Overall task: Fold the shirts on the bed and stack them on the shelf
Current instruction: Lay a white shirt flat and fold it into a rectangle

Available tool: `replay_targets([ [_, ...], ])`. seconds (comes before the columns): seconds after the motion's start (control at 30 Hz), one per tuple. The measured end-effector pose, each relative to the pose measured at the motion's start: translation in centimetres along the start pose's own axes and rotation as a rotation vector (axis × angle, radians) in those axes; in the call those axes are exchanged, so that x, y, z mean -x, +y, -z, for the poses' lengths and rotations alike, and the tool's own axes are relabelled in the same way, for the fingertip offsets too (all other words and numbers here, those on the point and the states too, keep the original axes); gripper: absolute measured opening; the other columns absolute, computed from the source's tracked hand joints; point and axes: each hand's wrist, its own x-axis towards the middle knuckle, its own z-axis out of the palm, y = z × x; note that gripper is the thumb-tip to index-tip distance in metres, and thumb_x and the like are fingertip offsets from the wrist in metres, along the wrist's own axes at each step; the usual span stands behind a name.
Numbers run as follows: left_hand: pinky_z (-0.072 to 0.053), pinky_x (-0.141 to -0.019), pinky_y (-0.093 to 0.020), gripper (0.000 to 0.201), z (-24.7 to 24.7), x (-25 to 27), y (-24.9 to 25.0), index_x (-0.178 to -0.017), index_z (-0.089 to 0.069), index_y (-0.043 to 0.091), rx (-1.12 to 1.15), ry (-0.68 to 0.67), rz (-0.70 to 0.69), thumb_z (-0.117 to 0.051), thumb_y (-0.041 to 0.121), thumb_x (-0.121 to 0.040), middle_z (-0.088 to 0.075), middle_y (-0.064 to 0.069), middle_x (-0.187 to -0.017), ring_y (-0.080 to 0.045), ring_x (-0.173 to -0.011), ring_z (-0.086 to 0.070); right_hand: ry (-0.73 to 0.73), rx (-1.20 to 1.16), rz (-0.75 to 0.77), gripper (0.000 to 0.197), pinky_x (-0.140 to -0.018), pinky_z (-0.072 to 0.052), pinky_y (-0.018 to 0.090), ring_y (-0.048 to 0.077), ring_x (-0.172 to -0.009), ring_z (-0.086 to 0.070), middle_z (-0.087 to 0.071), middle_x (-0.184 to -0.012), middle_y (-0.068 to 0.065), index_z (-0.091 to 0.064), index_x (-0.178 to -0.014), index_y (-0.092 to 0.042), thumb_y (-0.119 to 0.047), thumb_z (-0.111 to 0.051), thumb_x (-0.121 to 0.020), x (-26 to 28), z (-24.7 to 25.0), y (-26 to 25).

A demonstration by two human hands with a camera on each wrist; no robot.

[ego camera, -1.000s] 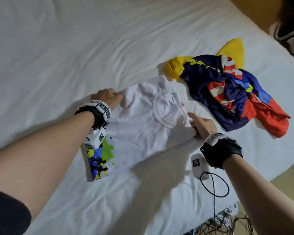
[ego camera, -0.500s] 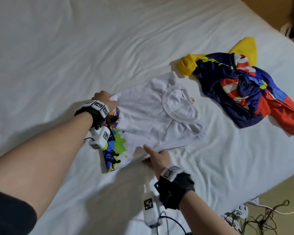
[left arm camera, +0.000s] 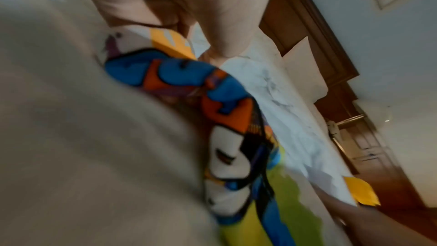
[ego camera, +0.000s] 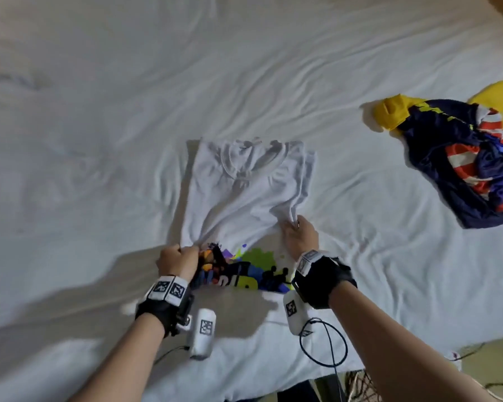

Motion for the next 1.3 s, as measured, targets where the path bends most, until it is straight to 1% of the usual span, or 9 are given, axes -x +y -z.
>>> replay_targets([
  [0.13,-0.048,-0.06,-0.032,0.032,-0.4,4.9,-2.8,-0.065,-0.065,0.004,0.131,-0.141,0.023,-0.063,0.036,-0.059,-0.063,-0.007,-0.06,-0.027,-0.063,-0.058,0.061,0.103,-0.015,0.02,-0.062,-0.029,0.032,0.036,-0.091,-0.06,-0.064,-0.089,0.018,-0.058,-0.09,-0.001,-0.019,-0.054,-0.096,2.2,3.3,3.0],
  [0.23,-0.038,-0.052,-0.026,0.028,0.1,6.4,-3.6,-0.056,-0.059,0.007,0.049,-0.308,0.013,-0.059,0.035,-0.052,-0.053,0.002,-0.046,-0.022,-0.054,-0.052,-0.01,0.242,-0.02,0.009,-0.066,-0.035,0.032,0.038,-0.095,-0.061,-0.066,-0.095,0.019,-0.056,-0.096,-0.009,-0.017,-0.057,-0.092,4.0,5.2,5.6],
  [0.33,-0.038,-0.05,-0.025,0.035,0.5,5.6,-2.2,-0.054,-0.055,0.008,-0.038,-0.263,-0.038,-0.07,0.038,-0.067,-0.055,0.003,-0.044,-0.023,-0.054,-0.056,0.027,0.241,0.014,0.042,-0.079,-0.048,0.034,0.03,-0.096,-0.061,-0.067,-0.1,0.008,-0.052,-0.121,-0.018,-0.027,-0.069,-0.084,3.7,5.5,5.2],
  [0.57,-0.048,-0.091,-0.034,0.036,-0.5,-2.5,6.1,-0.107,-0.07,0.012,0.173,0.046,-0.168,-0.071,0.038,-0.082,-0.071,-0.01,-0.106,-0.031,-0.102,-0.063,0.122,0.31,0.074,0.037,-0.099,-0.039,0.036,0.035,-0.116,-0.051,-0.051,-0.122,0.015,-0.063,-0.114,-0.013,-0.041,-0.056,-0.091,-5.1,5.2,-1.1],
  [0.7,-0.048,-0.085,-0.033,0.026,-1.3,-4.2,8.0,-0.099,-0.072,0.012,0.184,0.102,-0.227,-0.068,0.034,-0.085,-0.072,-0.013,-0.101,-0.035,-0.098,-0.064,0.083,0.395,0.033,0.045,-0.095,-0.039,0.036,0.035,-0.113,-0.052,-0.056,-0.12,0.017,-0.068,-0.109,-0.016,-0.052,-0.05,-0.09,-7.8,5.4,-2.4],
  [0.87,-0.045,-0.091,-0.033,0.027,-1.5,-4.3,8.2,-0.112,-0.07,0.006,0.159,0.144,-0.24,-0.061,0.021,-0.092,-0.069,-0.019,-0.113,-0.036,-0.108,-0.061,0.094,0.416,0.061,0.044,-0.096,-0.039,0.036,0.033,-0.118,-0.051,-0.052,-0.125,0.015,-0.061,-0.12,-0.012,-0.045,-0.055,-0.092,-7.8,6.1,-2.0],
  [1.13,-0.046,-0.085,-0.034,0.02,-2.2,-5.4,8.0,-0.103,-0.071,0.008,0.083,0.204,-0.305,-0.061,0.021,-0.092,-0.07,-0.019,-0.103,-0.038,-0.101,-0.062,0.183,0.331,0.051,0.03,-0.093,-0.041,0.036,0.035,-0.115,-0.053,-0.06,-0.12,0.02,-0.066,-0.11,-0.007,-0.03,-0.052,-0.097,-9.5,7.3,-1.6],
  [1.23,-0.039,-0.098,-0.042,0.041,-3.4,-4.0,7.8,-0.128,-0.058,0.005,-0.039,0.254,-0.437,-0.062,0.025,-0.092,-0.057,-0.023,-0.127,-0.04,-0.12,-0.05,0.296,0.344,0.112,0.045,-0.103,-0.033,0.044,0.037,-0.133,-0.034,-0.035,-0.147,0.016,-0.044,-0.136,-0.013,-0.033,-0.049,-0.096,-6.6,5.3,-1.4],
  [1.3,-0.019,-0.116,-0.047,0.068,-4.6,-1.7,7.2,-0.152,-0.025,0.013,-0.233,0.176,-0.572,-0.053,0.039,-0.096,-0.021,-0.016,-0.159,-0.035,-0.144,-0.021,0.188,0.521,0.346,0.066,-0.116,-0.005,0.054,0.026,-0.149,0.003,0.004,-0.163,-0.001,-0.01,-0.154,-0.024,-0.046,-0.037,-0.099,-2.5,2.8,-0.8],
])
